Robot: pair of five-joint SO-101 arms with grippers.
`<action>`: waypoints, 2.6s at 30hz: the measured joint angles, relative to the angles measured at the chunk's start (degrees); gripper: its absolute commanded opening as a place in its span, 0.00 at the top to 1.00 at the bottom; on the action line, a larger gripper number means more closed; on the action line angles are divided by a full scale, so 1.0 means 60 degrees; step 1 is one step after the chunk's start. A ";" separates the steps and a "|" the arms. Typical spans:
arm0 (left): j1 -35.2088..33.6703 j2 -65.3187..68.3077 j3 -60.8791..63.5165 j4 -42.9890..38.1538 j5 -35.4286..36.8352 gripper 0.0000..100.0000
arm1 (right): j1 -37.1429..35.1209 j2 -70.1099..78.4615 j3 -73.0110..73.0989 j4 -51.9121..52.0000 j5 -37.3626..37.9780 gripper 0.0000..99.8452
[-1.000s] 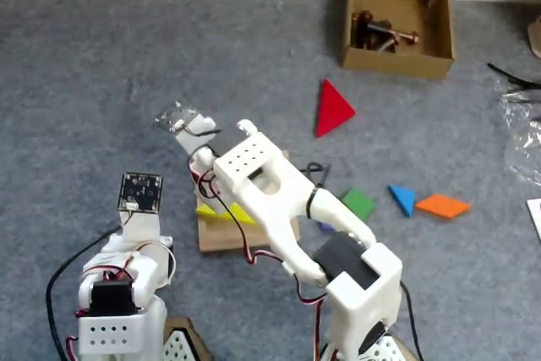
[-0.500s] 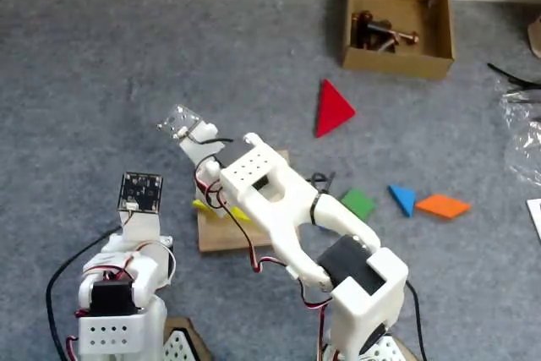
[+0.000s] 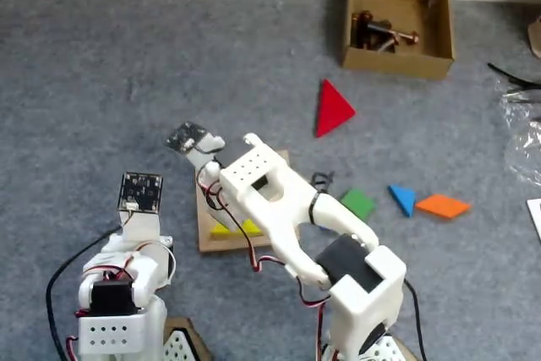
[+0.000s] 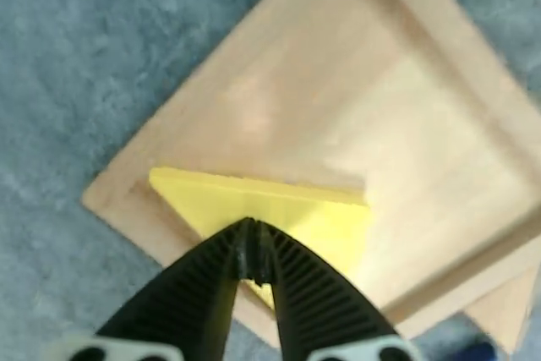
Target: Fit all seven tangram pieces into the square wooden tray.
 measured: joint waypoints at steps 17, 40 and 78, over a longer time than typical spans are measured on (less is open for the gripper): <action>0.0000 0.0000 0.0000 0.0000 0.0000 0.99 | -0.0015 0.0000 0.0000 0.0703 -0.0015 1.00; 0.0000 0.0000 0.0000 0.0000 0.0000 0.99 | 0.1055 -0.2095 0.0015 -0.0015 -0.0410 1.00; 0.0000 0.0000 0.0000 0.0000 0.0000 0.99 | 0.1846 -0.0337 0.0044 -0.0205 -0.0410 1.00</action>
